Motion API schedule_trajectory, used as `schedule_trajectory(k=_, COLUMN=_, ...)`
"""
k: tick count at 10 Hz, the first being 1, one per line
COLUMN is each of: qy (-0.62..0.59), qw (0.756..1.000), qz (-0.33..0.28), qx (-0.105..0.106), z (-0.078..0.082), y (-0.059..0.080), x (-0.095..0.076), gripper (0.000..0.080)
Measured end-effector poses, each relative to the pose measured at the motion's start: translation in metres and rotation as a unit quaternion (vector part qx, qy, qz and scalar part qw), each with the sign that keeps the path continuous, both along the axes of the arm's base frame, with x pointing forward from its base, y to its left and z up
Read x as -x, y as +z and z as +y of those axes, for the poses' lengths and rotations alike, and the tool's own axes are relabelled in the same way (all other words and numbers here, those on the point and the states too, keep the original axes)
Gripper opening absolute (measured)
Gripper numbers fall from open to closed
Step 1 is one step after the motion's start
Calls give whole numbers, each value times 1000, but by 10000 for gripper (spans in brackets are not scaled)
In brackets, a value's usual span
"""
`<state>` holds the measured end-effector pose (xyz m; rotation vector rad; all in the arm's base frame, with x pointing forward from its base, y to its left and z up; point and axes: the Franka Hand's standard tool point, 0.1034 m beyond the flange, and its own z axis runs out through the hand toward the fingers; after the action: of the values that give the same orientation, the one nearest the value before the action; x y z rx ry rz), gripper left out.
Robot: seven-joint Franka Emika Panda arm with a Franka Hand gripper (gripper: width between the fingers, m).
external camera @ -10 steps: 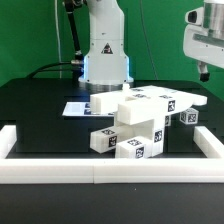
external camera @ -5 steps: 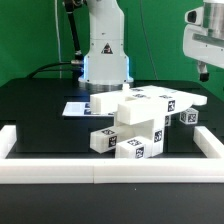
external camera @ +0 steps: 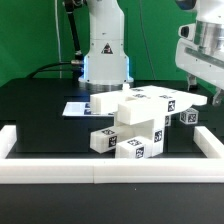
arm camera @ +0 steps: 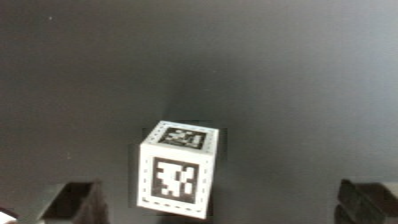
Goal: Assemble chair
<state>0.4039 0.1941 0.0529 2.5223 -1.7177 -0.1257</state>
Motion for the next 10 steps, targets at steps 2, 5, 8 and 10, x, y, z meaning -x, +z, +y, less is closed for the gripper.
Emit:
schedule_trajectory(k=2, qy=8, qw=1000, qz=7, qx=9, z=-11, y=-11, x=0, gripper=649)
schedule_trajectory(k=5, qy=15, qw=1000, qz=11, qx=19, z=-24, y=-21, x=-6, gripper=649)
schedule_trajectory(k=8, qy=16, qw=1000, qz=16, qx=21, z=-25, y=-24, x=-2, gripper=649)
schedule_trajectory(k=10, qy=19, qw=999, qz=20, qx=25, z=-25, y=-29, x=2, gripper=649)
